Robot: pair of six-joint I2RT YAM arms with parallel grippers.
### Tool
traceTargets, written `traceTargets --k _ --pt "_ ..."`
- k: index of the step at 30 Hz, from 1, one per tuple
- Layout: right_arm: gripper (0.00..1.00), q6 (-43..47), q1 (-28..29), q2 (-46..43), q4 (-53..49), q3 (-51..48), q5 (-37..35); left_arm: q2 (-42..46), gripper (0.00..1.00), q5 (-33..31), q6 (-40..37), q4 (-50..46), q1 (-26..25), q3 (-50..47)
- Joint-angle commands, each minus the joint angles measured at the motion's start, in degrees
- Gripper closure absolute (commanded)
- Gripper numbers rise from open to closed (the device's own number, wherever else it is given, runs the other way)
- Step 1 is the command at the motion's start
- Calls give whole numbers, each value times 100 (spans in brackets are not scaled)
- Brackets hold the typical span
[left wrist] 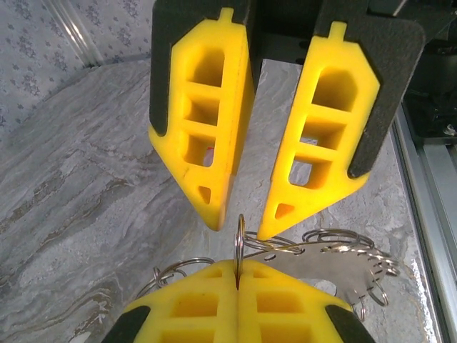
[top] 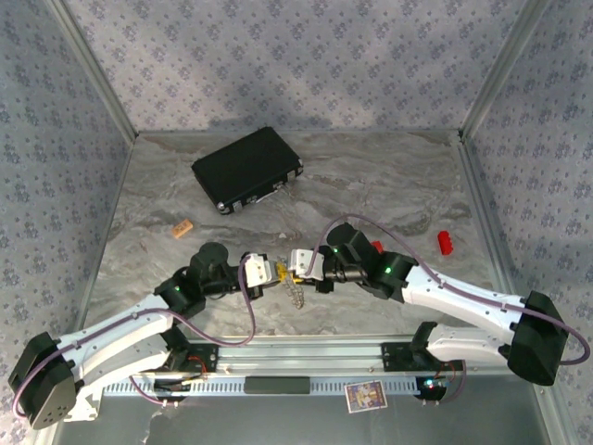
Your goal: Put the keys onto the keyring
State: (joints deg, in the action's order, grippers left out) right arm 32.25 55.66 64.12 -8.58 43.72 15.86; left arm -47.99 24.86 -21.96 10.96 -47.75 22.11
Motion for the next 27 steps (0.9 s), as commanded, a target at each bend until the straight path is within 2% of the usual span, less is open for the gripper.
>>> traceTargets --k 1,5,11,15,16,17,18,22,27 --pt "80 22 37 22 -79 69 77 70 100 251 104 468 -29 -40" --pt "87 37 39 22 -78 106 127 70 100 341 131 494 -28 -57" --pt "88 43 50 47 -22 114 198 57 100 425 277 826 -33 -145" --pt "99 51 47 31 -2 119 241 34 100 433 331 917 -29 -164" --pt "100 66 42 22 -19 129 256 26 93 377 349 909 -28 -155" --pt "100 79 47 22 -65 158 248 11 78 298 369 828 -32 -119" --pt "100 101 44 21 -153 193 221 7 75 276 360 629 -29 -34" --pt "100 233 51 94 -668 452 141 28 80 239 150 -121 -32 251" --pt "100 422 79 245 -1299 822 51 27 84 222 16 -389 -31 373"
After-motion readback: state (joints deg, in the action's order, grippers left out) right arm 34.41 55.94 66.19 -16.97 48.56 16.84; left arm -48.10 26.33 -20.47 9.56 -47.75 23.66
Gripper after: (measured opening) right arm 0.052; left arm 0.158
